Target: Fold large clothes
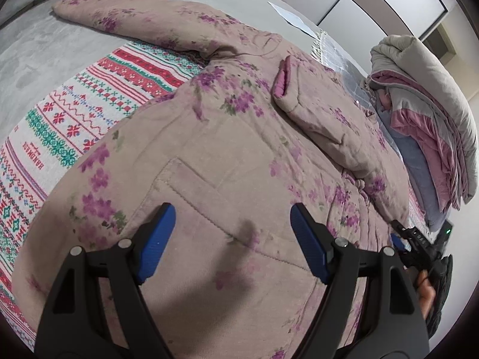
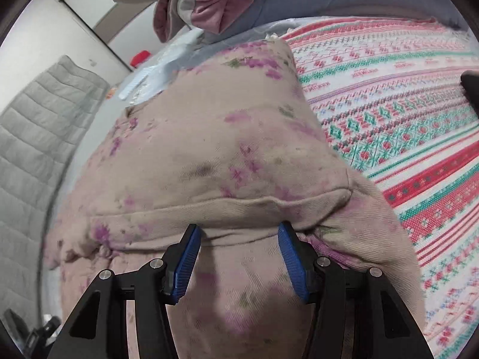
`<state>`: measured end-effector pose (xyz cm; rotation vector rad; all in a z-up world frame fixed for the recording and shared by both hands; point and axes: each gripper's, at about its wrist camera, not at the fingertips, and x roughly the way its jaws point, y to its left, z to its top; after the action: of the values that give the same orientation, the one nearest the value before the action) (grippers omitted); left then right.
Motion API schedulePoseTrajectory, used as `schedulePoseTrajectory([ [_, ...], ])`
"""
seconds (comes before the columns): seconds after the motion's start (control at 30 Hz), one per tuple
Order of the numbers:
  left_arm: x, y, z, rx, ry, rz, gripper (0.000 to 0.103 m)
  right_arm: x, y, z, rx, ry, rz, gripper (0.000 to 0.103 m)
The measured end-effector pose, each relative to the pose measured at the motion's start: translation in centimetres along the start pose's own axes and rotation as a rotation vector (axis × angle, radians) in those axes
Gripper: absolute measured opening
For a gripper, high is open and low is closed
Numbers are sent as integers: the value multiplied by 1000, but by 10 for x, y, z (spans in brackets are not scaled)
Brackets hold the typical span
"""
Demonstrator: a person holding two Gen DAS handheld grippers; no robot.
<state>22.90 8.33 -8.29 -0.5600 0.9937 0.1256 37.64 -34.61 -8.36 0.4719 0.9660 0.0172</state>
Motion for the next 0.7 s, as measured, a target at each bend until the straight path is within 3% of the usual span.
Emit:
schedulePoseTrajectory([
  [0.07, 1, -1, 1, 7, -5, 12, 79, -13, 18, -3, -34, 21, -18, 55],
  [0.13, 2, 0, 2, 6, -2, 7, 79, -31, 38, -9, -62, 9, 17, 55],
  [0.23, 2, 0, 2, 9, 0, 2, 79, -59, 49, -25, -12, 12, 37, 56],
  [0.4, -3, -4, 5, 41, -36, 1, 79, -94, 36, -65, 69, 68, 105, 56],
  [0.5, -6, -7, 9, 62, -54, -2, 79, -119, 14, -87, 183, 38, 168, 58],
  [0.57, -10, -12, 13, 72, -60, -23, 79, -126, 8, -98, 202, 16, 133, 61],
  [0.7, -9, -33, 26, 121, -75, -33, 79, -119, 3, -110, 124, 4, 93, 63],
])
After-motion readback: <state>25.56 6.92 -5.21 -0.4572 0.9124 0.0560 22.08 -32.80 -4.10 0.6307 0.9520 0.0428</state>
